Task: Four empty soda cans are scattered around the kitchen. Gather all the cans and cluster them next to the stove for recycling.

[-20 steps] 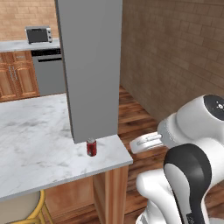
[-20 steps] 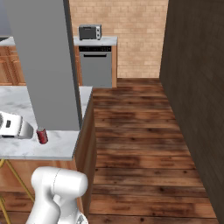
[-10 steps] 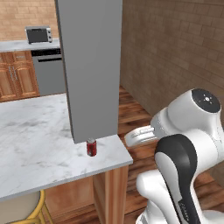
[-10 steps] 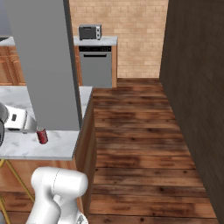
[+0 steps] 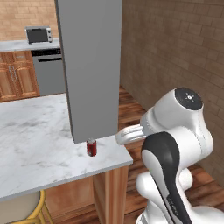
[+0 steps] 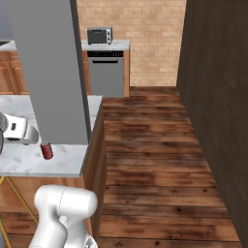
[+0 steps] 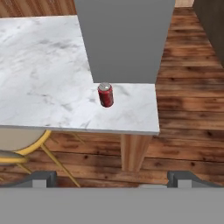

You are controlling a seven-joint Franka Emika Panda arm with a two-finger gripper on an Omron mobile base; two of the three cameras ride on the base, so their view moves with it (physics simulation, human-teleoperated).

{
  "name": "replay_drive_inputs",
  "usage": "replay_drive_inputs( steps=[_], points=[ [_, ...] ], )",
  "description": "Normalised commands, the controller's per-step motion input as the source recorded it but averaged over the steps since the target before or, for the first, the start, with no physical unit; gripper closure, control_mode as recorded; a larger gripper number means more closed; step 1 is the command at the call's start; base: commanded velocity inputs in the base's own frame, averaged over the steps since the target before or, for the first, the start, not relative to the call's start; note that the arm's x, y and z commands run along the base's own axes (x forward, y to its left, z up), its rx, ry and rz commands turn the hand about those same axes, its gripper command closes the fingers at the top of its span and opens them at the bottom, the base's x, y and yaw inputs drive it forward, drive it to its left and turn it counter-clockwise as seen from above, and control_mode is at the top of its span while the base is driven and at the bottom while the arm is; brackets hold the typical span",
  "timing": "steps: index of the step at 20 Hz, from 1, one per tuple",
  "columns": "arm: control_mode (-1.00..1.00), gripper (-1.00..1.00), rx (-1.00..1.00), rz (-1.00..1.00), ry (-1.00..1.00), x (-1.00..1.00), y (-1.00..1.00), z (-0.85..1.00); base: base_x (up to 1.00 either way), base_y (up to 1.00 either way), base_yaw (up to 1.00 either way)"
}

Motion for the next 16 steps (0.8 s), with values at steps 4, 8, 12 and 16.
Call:
replay_drive_inputs(
  steps=[4, 8, 12, 16],
  points=[
    [-1.00, -1.00, -0.02, 0.00, 0.02, 0.17, 0.14, -0.18, 0.00, 0.00, 0.00],
    [-1.00, -1.00, 0.00, 0.00, 0.02, 0.21, 0.10, -0.13, 0.00, 0.00, 0.00],
    [-1.00, -1.00, 0.00, 0.00, 0.00, 0.18, 0.06, 0.00, 0.00, 0.00, 0.00],
    [-1.00, -1.00, 0.00, 0.00, 0.00, 0.19, 0.08, 0.00, 0.00, 0.00, 0.00]
  ],
)
